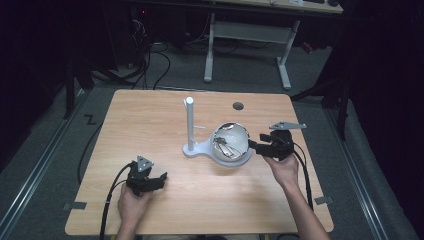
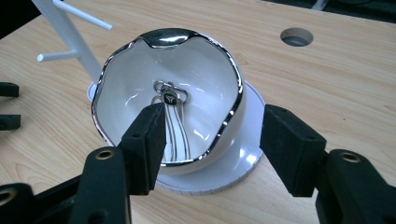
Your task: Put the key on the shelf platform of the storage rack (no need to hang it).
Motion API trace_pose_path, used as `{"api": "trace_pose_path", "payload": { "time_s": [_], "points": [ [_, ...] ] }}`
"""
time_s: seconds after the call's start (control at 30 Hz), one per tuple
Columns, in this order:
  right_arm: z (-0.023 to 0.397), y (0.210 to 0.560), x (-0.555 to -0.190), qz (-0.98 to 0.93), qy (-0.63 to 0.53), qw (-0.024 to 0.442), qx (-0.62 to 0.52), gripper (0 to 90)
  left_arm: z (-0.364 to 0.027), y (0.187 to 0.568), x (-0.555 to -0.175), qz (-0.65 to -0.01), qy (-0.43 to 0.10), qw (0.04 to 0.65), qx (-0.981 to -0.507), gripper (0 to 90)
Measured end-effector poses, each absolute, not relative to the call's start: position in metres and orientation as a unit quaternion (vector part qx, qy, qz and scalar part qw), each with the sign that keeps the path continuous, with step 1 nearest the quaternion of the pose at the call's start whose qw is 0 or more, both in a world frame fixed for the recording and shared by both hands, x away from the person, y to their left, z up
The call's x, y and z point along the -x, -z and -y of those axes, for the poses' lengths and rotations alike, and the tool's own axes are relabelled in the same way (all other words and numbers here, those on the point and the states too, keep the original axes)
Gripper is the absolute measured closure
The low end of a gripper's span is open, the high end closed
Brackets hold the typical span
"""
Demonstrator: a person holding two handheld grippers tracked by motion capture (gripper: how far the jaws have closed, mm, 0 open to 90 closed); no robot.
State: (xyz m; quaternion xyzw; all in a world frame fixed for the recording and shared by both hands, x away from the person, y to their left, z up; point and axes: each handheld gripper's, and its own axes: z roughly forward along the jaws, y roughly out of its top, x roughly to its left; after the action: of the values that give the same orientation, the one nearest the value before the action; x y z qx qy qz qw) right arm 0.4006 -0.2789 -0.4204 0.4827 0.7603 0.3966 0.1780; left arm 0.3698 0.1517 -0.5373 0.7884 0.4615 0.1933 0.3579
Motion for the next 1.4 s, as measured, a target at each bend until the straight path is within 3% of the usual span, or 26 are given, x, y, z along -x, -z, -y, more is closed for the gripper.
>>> {"api": "trace_pose_path", "payload": {
  "time_s": [1.4],
  "points": [
    [0.330, 0.428, -0.341, -0.722, -0.421, 0.191, -0.515, 41.2, -0.152, 0.537, -0.370, -0.461, -0.193, 0.357, -0.789, 24.9]
  ]
}}
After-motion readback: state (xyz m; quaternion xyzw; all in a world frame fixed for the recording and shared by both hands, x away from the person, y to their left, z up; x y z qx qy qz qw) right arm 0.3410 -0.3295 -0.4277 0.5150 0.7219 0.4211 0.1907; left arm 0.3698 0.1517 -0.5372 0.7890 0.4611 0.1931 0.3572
